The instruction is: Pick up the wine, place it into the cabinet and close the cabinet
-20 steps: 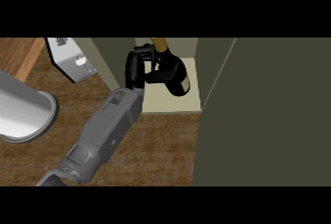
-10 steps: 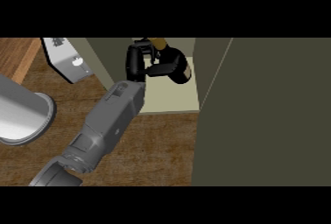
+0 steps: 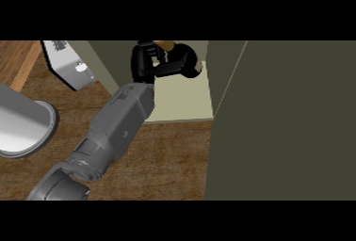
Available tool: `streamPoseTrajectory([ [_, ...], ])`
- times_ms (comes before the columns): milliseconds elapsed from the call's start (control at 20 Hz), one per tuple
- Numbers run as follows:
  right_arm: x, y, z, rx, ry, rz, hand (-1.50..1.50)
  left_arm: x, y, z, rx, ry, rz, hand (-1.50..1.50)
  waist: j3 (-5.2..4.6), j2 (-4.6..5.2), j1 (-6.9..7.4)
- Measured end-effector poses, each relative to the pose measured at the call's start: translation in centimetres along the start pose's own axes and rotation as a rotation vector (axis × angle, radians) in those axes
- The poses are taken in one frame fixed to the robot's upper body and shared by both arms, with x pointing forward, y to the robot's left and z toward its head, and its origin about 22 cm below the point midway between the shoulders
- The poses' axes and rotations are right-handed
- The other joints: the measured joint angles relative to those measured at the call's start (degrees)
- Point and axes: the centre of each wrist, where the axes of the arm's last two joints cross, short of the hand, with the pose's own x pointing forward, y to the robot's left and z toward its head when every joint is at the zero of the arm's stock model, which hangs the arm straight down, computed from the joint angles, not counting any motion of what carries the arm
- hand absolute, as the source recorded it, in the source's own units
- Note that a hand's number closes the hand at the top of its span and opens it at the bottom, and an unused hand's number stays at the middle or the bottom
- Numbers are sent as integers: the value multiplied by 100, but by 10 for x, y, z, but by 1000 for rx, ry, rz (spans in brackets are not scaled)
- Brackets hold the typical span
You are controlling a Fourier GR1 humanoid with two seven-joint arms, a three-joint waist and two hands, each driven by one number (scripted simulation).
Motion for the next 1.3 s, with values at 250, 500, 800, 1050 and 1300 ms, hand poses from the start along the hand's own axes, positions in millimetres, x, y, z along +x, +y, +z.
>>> streamPoseTrajectory([
  [250,0,-1,0,6,8,6,-150,-5,2,2,13,8,15,150,2,5,-18],
  [500,1,0,-1,16,3,4,-150,-11,7,6,29,10,10,150,-2,28,-62],
  [800,1,4,-2,29,0,-5,-150,-15,10,7,30,22,-45,-150,-1,36,-88],
  [1050,2,4,-5,28,-11,-4,-150,-18,13,9,41,33,-99,-150,-6,53,-104],
  [1300,3,4,-5,29,-9,-6,-150,-22,17,11,31,21,-154,-150,3,51,-129],
])
